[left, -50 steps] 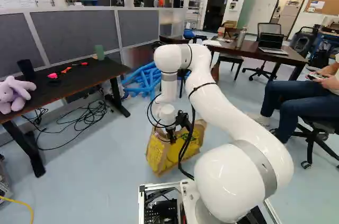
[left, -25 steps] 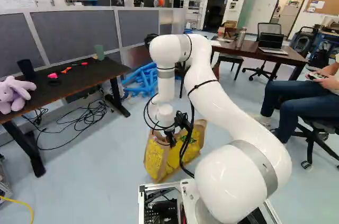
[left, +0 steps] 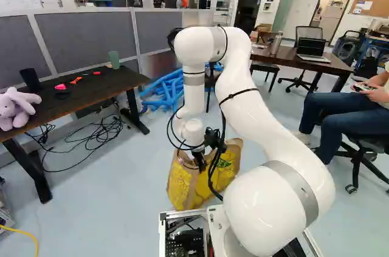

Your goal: Pick up the bag on the ground and place it on the table

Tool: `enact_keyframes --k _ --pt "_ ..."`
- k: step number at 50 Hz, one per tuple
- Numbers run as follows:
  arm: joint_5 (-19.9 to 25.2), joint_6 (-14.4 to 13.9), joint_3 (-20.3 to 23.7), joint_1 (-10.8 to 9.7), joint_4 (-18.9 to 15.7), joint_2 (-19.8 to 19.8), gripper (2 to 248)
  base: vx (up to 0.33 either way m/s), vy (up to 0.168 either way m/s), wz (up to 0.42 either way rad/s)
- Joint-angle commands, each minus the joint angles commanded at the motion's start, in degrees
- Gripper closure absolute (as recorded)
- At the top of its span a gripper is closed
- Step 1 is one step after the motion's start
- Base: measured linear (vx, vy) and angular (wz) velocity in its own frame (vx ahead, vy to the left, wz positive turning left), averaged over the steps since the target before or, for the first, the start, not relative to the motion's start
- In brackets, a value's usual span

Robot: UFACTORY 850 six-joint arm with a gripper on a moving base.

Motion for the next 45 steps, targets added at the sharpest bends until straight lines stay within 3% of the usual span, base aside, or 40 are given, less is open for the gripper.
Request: enact_keyframes --k 29,45 --pt "0.0 0.0 6.1 0.1 -7.0 7.9 215 0.000 0.000 0.000" --pt "-0.1 0.0 9.8 -1.8 -10.8 12.7 215 0.000 0.000 0.000"
